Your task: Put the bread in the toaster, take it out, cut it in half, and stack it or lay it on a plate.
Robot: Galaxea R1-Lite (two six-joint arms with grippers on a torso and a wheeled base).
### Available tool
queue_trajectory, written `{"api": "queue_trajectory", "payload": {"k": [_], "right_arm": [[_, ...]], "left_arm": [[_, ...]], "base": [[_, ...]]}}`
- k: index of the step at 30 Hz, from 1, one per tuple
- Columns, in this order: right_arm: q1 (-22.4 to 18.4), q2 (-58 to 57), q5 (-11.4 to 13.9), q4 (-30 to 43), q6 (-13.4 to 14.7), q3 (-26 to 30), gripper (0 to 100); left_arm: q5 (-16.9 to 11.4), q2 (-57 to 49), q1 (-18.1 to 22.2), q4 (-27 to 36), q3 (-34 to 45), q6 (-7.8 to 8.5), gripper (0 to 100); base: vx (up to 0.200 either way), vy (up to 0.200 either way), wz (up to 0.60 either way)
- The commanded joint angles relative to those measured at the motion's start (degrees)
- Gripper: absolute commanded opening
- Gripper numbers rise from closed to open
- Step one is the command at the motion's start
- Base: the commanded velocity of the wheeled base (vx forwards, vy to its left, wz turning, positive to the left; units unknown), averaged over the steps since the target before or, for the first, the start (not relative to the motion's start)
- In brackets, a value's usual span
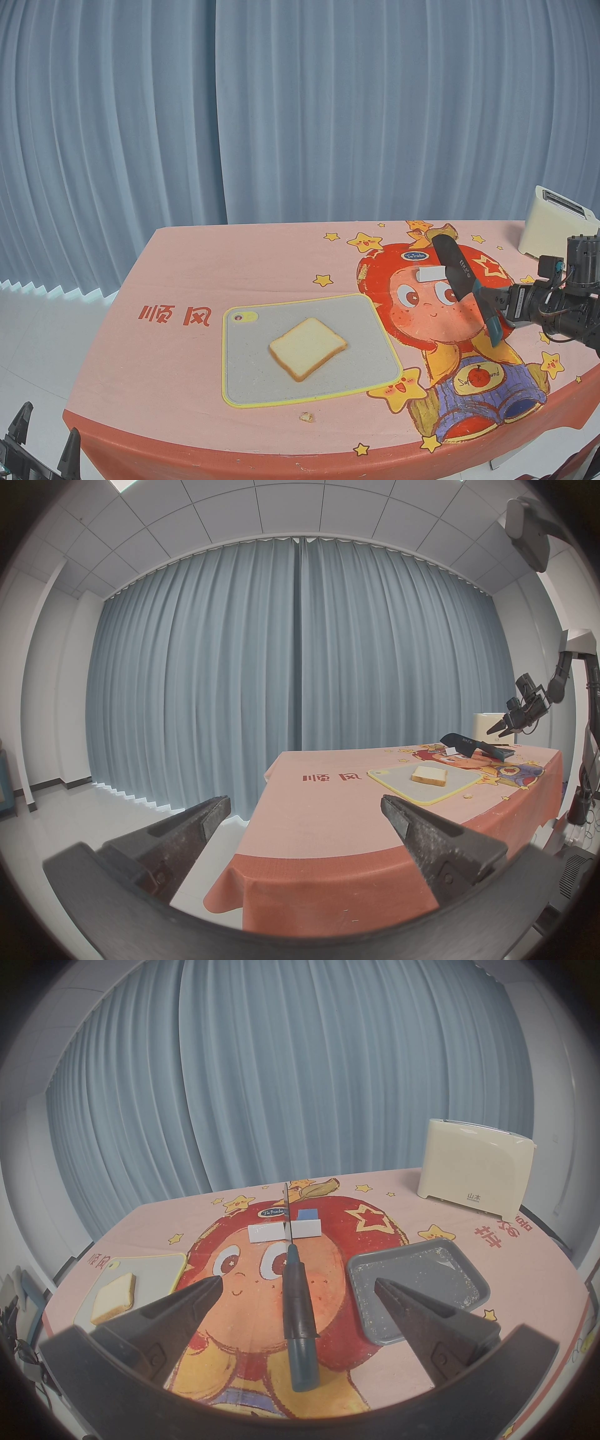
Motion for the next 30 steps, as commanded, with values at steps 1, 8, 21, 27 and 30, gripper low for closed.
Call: {"api": "queue_trajectory", "payload": {"k": [1,8,21,27,30], "right_arm": [[-0.1,1.6,0.0,0.0,0.0,0.0,100],[-0.3,3.4,3.8,0.0,0.3,-0.6,100],[0.0,6.7,4.1,0.0,0.0,-2.3,100],[-0.2,10.0,3.9,-4.0,0.3,-2.8,100],[-0.3,11.2,3.9,-7.0,0.5,-2.2,100]], "left_arm": [[0.0,-0.3,0.0,0.0,1.0,-0.01,100],[0.0,-0.3,0.0,0.0,1.0,-0.01,100],[0.0,-0.3,0.0,0.0,1.0,-0.01,100],[0.0,-0.3,0.0,0.0,1.0,-0.01,100],[0.0,-0.3,0.0,0.0,1.0,-0.01,100]], "base": [[0.0,0.0,0.0],[0.0,0.0,0.0],[0.0,0.0,0.0],[0.0,0.0,0.0],[0.0,0.0,0.0]]}}
